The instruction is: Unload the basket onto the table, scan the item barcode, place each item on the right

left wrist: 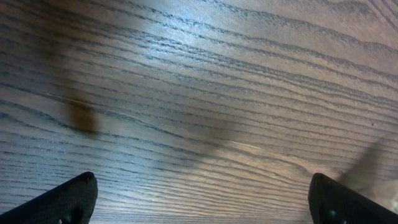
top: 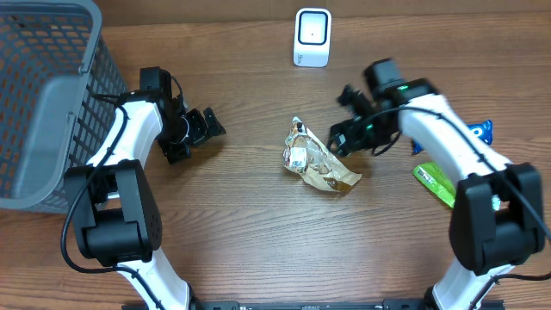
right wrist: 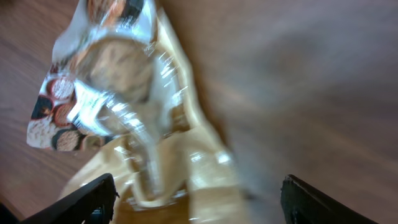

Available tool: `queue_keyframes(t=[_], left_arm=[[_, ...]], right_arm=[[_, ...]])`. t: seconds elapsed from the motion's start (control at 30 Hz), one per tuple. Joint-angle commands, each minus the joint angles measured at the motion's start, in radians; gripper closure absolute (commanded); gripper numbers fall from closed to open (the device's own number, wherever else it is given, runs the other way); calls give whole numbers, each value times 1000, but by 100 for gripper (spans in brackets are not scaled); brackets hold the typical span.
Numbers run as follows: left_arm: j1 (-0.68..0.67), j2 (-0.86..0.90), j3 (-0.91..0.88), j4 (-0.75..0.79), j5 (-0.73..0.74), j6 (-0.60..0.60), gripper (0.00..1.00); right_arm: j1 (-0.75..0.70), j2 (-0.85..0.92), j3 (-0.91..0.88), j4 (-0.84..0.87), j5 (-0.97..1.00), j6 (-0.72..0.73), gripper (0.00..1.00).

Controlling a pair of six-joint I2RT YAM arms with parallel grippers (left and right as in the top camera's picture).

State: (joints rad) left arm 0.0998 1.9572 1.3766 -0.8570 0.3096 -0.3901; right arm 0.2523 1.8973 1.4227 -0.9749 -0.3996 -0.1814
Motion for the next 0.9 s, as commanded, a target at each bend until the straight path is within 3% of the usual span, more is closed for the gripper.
queue_keyframes(t=[0.0,0.17,0.37,0.7,0.77,0.87], left_arm=[[-2,0,14,2,-6,2,0],[-2,0,14,2,-6,1,0],[-2,0,14,2,-6,2,0],[-2,0,14,2,-6,1,0],[-2,0,14,2,-6,2,0],[-2,0,14,2,-6,2,0]], right_arm=[[-63,5,8,30,-199,-274,14],[-60,97,4,64,-388,-399,14],[23,206,4,107,-388,-399,14],[121,225,-42,66,-358,-397,15],[144,236,-87,124,-303,-342,18],[167,249,-136,196,-282,-270,39]])
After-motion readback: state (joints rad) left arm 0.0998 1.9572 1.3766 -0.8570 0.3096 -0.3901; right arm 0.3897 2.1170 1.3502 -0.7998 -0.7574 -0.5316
